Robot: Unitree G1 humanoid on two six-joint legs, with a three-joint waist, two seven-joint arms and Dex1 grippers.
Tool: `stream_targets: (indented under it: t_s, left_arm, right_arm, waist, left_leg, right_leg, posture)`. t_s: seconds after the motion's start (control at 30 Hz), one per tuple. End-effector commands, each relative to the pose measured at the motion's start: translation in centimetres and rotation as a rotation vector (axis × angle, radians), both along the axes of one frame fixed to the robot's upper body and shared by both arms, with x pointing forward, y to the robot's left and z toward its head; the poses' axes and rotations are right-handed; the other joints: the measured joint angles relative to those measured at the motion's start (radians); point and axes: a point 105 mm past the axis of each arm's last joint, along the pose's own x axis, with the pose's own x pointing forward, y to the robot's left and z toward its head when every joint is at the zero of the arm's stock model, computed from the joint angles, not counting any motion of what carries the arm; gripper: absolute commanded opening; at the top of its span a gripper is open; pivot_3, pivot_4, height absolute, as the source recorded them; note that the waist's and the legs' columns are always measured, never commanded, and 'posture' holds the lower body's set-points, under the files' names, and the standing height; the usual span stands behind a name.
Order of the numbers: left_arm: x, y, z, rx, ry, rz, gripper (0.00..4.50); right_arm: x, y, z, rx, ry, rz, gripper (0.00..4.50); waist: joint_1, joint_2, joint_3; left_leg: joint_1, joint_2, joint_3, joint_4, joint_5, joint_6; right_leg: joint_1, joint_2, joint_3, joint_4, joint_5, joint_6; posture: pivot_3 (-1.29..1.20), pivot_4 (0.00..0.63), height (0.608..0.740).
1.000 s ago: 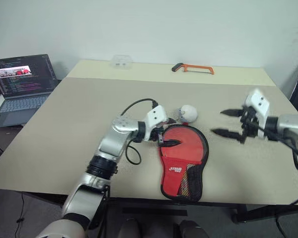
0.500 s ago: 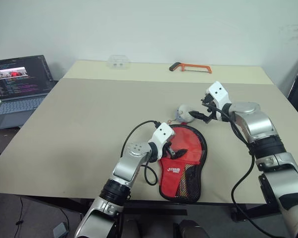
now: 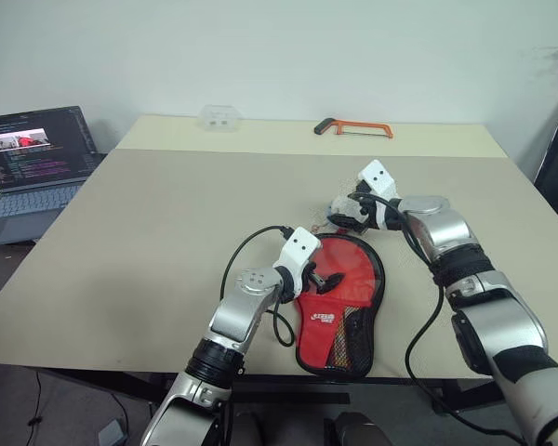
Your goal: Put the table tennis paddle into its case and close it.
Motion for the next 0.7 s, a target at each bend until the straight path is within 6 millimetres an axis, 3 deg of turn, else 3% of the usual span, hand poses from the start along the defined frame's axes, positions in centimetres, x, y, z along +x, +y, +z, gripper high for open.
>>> stream_targets:
  t_s: [0.03, 0.23, 0.43, 0.53, 0.7]
  left_arm:
    - [-0.4, 0.9, -2.6, 0.04, 0.112, 0.04, 4.48]
    - [-0.5, 0.9, -2.4, 0.046, 0.107, 0.035, 4.48]
    - [-0.4, 1.0, -2.3, 0.059, 0.098, 0.042, 4.48]
    - [-0.6, 0.8, -2.4, 0.061, 0.1, 0.045, 4.5]
    - [-0.9, 0.5, -2.6, 0.055, 0.106, 0.049, 4.5]
  right_arm:
    - [0.7, 0.0, 1.0, -0.026, -0.065, -0.017, 4.5]
    - [1.2, 0.1, -1.2, -0.087, -0.043, -0.066, 4.5]
    - [2.0, 0.2, -1.7, -0.126, -0.111, -0.15, 4.5]
    - [2.1, 0.4, -2.0, -0.148, -0.132, -0.165, 3.88]
    - [2.3, 0.6, -1.9, -0.14, -0.146, -0.178, 2.16]
  waist:
    - [0.0, 0.0, 0.0]
    - [-0.001, 0.0, 0.0]
    - [-0.002, 0.001, 0.0]
    - [-0.002, 0.001, 0.0]
    - [-0.002, 0.001, -0.001]
  left_leg:
    - [0.0, 0.0, 0.0, 0.0, 0.0, 0.0]
    - [0.0, 0.0, 0.0, 0.0, 0.0, 0.0]
    - [0.0, 0.0, 0.0, 0.0, 0.0, 0.0]
    - [0.0, 0.0, 0.0, 0.0, 0.0, 0.0]
    - [0.0, 0.0, 0.0, 0.0, 0.0, 0.0]
  right_leg:
    - [0.0, 0.0, 0.0, 0.0, 0.0, 0.0]
    - [0.0, 0.0, 0.0, 0.0, 0.0, 0.0]
    - [0.0, 0.0, 0.0, 0.0, 0.0, 0.0]
    - [0.0, 0.0, 0.0, 0.0, 0.0, 0.0]
    - [0.0, 0.0, 0.0, 0.0, 0.0, 0.0]
  posture:
    - [0.0, 0.15, 0.74]
    - [0.0, 0.15, 0.74]
    - [0.0, 0.15, 0.74]
    - [0.0, 0.15, 0.74]
    - [0.0, 0.15, 0.74]
